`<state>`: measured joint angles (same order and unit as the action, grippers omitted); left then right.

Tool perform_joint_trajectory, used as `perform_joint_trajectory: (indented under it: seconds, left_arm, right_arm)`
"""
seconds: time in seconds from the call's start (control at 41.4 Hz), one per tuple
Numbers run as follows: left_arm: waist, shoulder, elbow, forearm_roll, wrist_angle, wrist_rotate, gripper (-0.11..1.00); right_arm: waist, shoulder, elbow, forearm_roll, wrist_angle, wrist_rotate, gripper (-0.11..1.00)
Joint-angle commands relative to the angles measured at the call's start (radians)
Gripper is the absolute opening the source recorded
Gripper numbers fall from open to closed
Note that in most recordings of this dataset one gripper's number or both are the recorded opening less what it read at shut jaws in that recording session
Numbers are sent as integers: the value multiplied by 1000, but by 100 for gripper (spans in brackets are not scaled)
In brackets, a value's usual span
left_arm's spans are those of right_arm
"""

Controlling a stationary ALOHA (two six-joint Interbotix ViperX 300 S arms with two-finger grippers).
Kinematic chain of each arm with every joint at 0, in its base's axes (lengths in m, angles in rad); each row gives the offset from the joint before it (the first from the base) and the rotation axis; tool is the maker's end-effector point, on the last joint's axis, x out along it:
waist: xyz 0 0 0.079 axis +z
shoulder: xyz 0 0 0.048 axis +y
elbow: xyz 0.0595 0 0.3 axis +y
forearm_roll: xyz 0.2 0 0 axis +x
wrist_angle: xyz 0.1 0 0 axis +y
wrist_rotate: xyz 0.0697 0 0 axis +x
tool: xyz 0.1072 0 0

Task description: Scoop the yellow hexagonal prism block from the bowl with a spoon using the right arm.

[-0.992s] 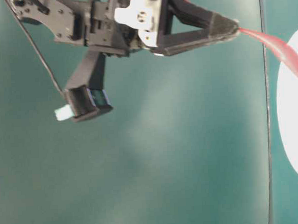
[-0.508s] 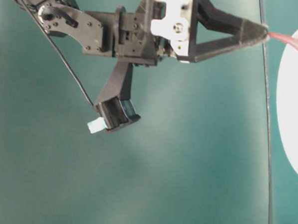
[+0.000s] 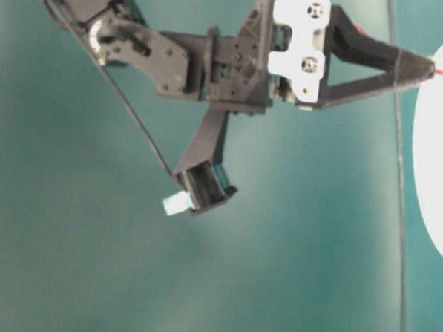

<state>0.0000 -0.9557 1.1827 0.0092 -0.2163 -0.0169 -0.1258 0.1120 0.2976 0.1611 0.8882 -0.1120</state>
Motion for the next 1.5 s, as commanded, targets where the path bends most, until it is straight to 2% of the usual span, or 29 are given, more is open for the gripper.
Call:
perform_joint_trajectory:
  seconds: [0.0,0.363,0.653,1.475]
  left_arm:
    - [-2,9,-25,3,-8,-2,0]
    - [-2,9,-23,3,-6,0,0]
    - [-2,9,-23,3,-6,-2,0]
    - [-2,9,-23,2,-6,-2,0]
  right_arm:
    - [0,-15,-18,3,-21,-2,25]
    - [3,3,-18,3,-91,-5,25]
    - [11,11,0,5,-210,-5,25]
    - [51,-43,176,8,-551,15,25]
